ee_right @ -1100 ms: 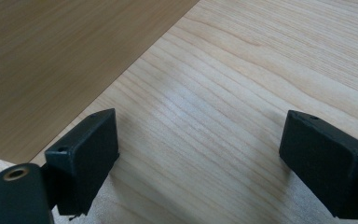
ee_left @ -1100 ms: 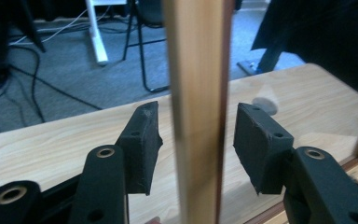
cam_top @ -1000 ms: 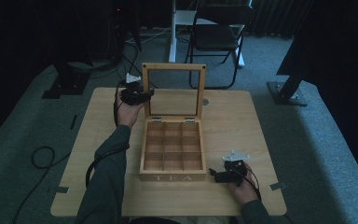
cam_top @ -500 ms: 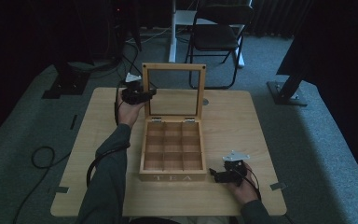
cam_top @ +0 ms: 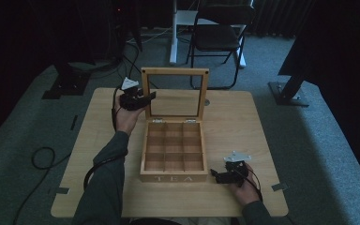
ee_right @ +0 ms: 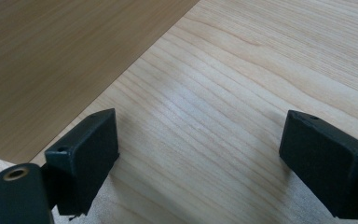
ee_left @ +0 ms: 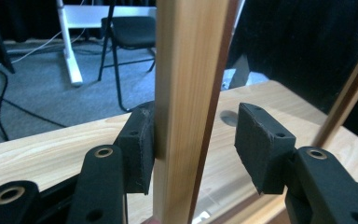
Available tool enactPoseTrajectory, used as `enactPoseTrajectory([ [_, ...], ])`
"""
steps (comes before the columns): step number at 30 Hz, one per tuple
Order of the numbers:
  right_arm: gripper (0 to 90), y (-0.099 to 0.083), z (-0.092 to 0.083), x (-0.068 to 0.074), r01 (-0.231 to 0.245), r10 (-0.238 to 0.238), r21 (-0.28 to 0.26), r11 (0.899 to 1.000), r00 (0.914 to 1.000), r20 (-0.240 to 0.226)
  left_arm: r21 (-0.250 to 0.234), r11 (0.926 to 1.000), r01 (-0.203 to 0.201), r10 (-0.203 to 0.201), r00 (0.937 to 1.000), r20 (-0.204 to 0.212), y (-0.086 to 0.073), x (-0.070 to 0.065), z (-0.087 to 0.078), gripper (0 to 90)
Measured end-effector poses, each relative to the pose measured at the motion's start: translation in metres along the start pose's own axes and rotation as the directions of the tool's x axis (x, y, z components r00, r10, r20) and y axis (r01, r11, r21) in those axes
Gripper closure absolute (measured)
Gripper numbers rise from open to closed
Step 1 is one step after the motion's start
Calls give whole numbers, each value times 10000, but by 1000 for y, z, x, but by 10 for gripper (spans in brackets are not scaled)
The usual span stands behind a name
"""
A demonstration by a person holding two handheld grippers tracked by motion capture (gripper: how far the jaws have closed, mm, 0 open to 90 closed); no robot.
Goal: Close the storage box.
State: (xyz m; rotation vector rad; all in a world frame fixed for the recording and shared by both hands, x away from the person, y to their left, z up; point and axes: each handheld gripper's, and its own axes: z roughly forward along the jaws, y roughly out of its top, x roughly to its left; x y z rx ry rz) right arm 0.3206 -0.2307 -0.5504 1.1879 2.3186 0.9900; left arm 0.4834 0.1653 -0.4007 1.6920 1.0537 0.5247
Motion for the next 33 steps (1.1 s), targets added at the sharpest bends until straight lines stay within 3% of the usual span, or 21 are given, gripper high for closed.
enactPoseTrajectory([
  [5,112,0,0,0,8,-8,0,10000,10000,9,-117,9997,-224,225,9996,153,-4,-6,-12,492],
  [15,112,0,0,0,-14,14,-6,10000,10000,29,-192,9969,-758,753,9968,-264,-11,-21,-32,494],
  [20,112,0,0,0,-13,13,-4,10000,10000,28,-669,9963,-533,509,9980,-373,-4,-25,-47,505],
  [33,113,0,0,1,-13,13,-3,10000,10000,31,-927,9929,-745,708,9966,-425,7,-38,-72,503],
])
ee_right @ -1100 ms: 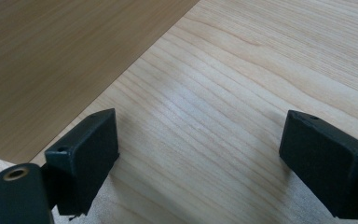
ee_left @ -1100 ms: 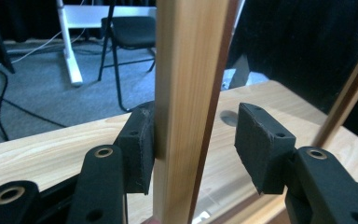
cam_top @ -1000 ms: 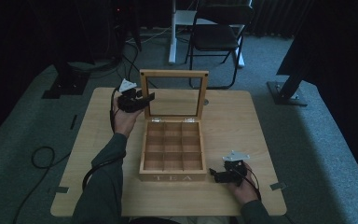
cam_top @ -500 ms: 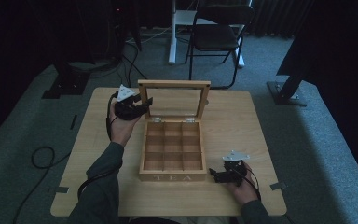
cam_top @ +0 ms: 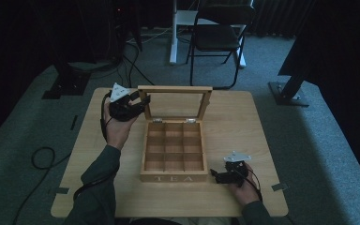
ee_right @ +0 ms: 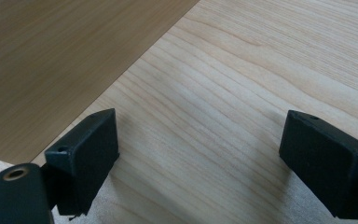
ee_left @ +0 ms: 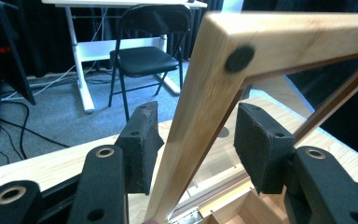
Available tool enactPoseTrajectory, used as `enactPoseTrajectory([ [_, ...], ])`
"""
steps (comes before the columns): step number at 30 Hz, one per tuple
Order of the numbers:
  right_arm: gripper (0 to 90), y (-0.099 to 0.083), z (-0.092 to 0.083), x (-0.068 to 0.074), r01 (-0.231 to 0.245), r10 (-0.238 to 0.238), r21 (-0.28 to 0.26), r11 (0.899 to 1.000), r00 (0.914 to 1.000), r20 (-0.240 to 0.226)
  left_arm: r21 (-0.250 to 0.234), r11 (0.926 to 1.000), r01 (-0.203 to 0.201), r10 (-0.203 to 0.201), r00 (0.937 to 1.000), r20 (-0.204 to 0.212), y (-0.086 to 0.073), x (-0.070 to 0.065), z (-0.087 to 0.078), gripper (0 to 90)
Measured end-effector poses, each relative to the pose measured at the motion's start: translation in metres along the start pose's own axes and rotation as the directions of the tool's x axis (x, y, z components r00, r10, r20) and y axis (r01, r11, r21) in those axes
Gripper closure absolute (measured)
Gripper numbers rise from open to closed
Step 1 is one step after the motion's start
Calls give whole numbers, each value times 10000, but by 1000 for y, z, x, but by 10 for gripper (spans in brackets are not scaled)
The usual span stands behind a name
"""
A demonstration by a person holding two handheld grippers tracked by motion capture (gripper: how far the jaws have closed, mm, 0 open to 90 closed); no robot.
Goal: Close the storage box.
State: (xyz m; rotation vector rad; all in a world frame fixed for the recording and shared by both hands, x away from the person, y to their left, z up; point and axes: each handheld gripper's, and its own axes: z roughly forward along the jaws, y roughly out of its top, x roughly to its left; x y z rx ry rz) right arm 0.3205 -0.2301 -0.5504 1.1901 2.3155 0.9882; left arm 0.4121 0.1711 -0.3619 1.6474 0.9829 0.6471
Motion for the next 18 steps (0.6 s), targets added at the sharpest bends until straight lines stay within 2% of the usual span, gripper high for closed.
enactPoseTrajectory([
  [8,112,0,0,0,4,-4,-14,10000,10000,6,48,9999,-116,116,9998,-134,3,-8,-13,505],
  [14,112,0,0,0,3,-3,-18,10000,10000,7,30,9997,234,-233,9994,-258,2,-9,-22,515],
  [18,112,0,0,0,2,-2,-15,10000,10000,6,10,9997,246,-246,9993,-298,-1,-13,-25,525],
])
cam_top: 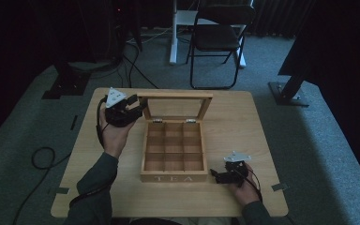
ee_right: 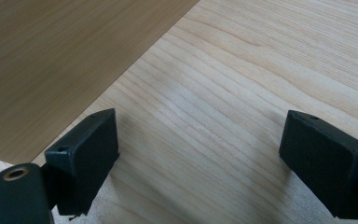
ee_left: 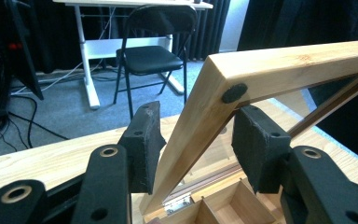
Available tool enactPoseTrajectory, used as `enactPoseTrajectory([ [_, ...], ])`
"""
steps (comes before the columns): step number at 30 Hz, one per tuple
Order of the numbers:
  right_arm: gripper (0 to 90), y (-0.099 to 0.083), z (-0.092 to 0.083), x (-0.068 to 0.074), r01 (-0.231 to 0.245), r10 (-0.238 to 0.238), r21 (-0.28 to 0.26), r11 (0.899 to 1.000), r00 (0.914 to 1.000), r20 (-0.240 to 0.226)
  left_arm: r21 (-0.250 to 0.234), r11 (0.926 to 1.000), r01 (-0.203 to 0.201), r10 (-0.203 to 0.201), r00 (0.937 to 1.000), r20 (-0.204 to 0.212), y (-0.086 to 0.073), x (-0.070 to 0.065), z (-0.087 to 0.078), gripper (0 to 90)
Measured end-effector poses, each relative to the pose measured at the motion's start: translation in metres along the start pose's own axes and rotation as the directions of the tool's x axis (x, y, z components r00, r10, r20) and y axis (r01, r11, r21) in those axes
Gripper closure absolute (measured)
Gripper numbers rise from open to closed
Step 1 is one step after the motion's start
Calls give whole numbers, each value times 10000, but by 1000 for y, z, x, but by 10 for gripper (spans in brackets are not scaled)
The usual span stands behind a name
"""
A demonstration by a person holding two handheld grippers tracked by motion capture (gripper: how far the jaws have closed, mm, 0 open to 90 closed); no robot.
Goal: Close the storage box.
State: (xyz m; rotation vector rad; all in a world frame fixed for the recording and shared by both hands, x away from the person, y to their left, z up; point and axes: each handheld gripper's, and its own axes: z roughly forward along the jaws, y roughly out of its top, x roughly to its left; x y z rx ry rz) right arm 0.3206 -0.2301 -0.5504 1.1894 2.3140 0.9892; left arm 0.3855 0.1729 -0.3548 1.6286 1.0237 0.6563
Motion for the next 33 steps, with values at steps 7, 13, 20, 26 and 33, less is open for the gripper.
enactPoseTrajectory([
  [7,112,0,0,0,-4,4,5,10000,10000,-2,85,9999,146,-146,9999,14,-3,-3,-4,525],
  [13,112,0,0,0,-4,4,0,10000,10000,-4,238,9994,264,-266,9996,59,-6,-5,-9,525],
  [20,112,0,0,0,-5,5,2,10000,10000,-3,293,9989,372,-376,9992,131,-11,-7,-14,508],
  [26,112,0,0,0,-4,4,4,10000,10000,-6,337,9977,586,-592,9981,173,-16,-9,-18,486],
  [33,112,0,0,0,-5,5,3,10000,10000,4,345,9967,736,-745,9969,250,-22,-11,-22,477],
])
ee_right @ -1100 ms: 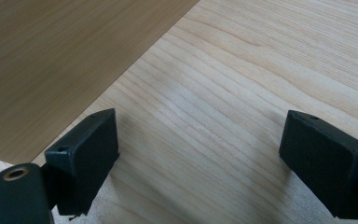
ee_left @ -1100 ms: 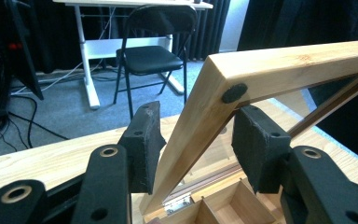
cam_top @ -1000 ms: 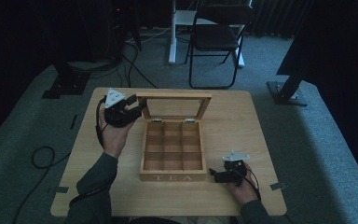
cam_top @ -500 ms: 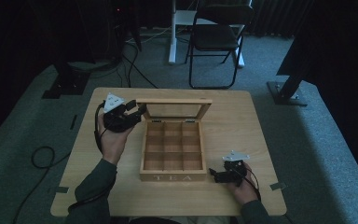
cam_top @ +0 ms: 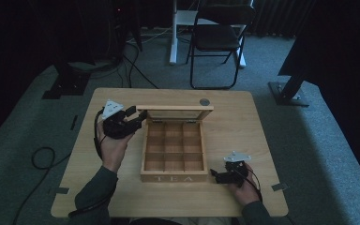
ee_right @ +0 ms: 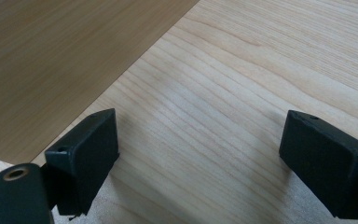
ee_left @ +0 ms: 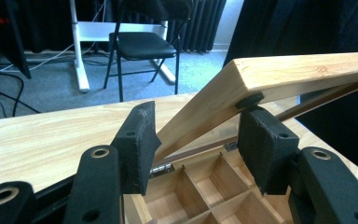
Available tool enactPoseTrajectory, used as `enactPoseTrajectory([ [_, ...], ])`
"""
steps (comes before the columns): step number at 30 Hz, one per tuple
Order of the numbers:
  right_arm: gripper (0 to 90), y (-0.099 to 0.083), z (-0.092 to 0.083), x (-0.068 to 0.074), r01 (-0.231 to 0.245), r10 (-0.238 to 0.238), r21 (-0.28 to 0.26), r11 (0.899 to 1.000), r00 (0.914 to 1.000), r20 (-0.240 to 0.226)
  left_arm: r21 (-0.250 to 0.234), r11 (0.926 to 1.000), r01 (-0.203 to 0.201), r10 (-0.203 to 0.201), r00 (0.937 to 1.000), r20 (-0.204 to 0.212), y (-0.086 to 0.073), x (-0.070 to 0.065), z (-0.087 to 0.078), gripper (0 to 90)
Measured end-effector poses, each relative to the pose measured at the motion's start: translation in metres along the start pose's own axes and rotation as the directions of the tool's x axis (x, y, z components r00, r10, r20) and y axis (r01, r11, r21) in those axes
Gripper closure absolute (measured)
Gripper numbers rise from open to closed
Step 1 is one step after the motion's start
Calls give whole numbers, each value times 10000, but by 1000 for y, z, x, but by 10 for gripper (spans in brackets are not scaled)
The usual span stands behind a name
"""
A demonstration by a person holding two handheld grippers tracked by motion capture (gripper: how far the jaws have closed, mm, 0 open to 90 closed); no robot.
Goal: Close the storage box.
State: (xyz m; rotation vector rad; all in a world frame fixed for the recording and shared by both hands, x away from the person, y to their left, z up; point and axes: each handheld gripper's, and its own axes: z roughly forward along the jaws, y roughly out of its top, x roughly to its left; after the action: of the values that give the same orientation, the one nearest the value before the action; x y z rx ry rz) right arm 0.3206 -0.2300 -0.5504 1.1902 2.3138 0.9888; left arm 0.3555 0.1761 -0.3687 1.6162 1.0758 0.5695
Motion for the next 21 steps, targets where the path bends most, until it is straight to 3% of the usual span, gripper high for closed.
enactPoseTrajectory([
  [21,112,0,0,0,-3,3,-1,10000,10000,4,284,9996,65,-66,10000,49,-15,-8,-10,475],
])
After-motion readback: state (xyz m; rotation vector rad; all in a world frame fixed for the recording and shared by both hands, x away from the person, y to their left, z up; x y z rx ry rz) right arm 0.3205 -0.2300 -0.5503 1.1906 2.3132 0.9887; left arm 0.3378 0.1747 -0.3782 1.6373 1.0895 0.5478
